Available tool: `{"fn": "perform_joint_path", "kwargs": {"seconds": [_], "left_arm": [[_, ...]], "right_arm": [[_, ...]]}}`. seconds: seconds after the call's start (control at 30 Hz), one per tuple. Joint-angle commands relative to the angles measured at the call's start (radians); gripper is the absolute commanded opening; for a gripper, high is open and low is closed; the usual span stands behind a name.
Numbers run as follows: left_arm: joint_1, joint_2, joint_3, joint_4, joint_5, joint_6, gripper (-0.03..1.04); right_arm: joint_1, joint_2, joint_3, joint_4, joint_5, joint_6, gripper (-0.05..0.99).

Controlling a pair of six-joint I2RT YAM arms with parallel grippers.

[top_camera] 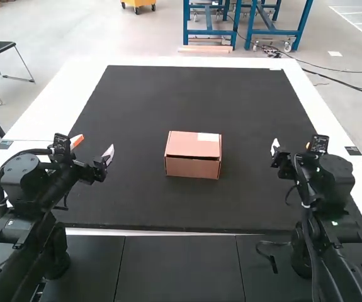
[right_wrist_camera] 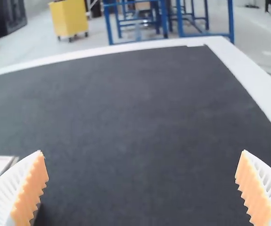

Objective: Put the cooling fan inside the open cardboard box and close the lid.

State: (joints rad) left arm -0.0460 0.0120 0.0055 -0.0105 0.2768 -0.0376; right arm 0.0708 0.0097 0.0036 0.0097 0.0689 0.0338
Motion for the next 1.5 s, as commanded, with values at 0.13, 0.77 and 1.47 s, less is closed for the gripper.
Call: {"fn": "perform_joint_path", "kwargs": {"seconds": [0.13,0.77,1.47], "left_arm": [[0.006,-0.014,-0.007,0.009,-0.010,0.015,0.96],[0.021,-0.014,-0.006,0.026,-0.011,-0.111,0.96],[0.307,-0.014,-0.007,-0.032,-0.125,-0.240,0.96]], "right_arm": [[0.003,-0.010,-0.004,0.007,0.020,-0.002,0.91],[0.003,-0.010,-0.004,0.007,0.020,-0.002,0.91],[0.003,-0.010,-0.004,0.007,0.020,-0.002,0.91]]}}
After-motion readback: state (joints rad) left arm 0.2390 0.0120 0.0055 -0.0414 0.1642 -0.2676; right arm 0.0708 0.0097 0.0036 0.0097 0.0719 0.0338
